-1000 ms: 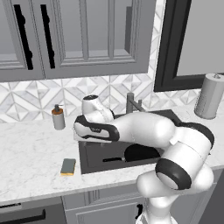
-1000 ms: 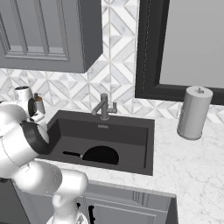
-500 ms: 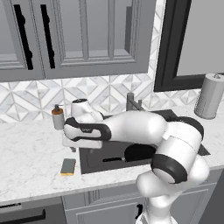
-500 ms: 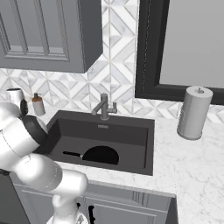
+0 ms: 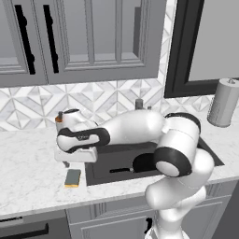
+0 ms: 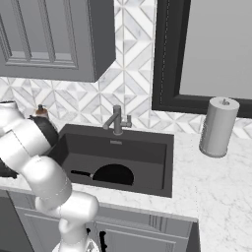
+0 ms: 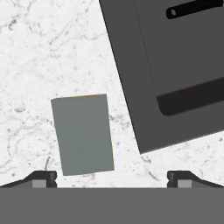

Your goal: Pick the pan and sponge and place them into the sink. Then turn on the water.

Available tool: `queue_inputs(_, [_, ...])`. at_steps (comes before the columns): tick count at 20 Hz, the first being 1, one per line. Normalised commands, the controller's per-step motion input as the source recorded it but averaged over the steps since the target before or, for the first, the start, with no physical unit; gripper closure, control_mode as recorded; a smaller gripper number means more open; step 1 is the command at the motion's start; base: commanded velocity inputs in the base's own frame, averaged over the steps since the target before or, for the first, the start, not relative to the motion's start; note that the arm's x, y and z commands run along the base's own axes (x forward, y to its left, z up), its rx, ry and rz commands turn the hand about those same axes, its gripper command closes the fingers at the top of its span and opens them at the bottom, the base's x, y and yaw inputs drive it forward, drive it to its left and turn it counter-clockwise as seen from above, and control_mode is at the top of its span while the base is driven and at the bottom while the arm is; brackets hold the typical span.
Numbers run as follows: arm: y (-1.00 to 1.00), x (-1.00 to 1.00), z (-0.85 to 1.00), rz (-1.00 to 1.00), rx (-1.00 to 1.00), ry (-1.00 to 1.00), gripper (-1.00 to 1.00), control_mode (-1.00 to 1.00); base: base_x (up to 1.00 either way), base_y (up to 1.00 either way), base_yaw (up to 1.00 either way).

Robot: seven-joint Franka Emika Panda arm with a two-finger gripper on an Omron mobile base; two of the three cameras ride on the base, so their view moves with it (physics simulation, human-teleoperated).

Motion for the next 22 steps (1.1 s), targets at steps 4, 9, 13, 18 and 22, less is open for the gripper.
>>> queue_inputs(4, [0.14, 0.00, -0.26, 0.00, 0.00, 0.00, -1.00, -1.00, 0.00, 0.00, 0.00])
queue_inputs(9, [0.09, 0.00, -0.23, 0.00, 0.00, 0.00, -1.00, -1.00, 0.00, 0.00, 0.00])
queue_inputs(13, [0.02, 0.00, -0.26, 0.00, 0.00, 0.00, -1.00, -1.00, 0.00, 0.00, 0.00])
queue_inputs(18, [0.00, 0.00, -0.26, 0.01, 0.00, 0.00, -1.00, -1.00, 0.00, 0.00, 0.00])
queue_inputs(22, [0.00, 0.00, -0.26, 0.02, 0.00, 0.00, -1.00, -1.00, 0.00, 0.00, 0.00])
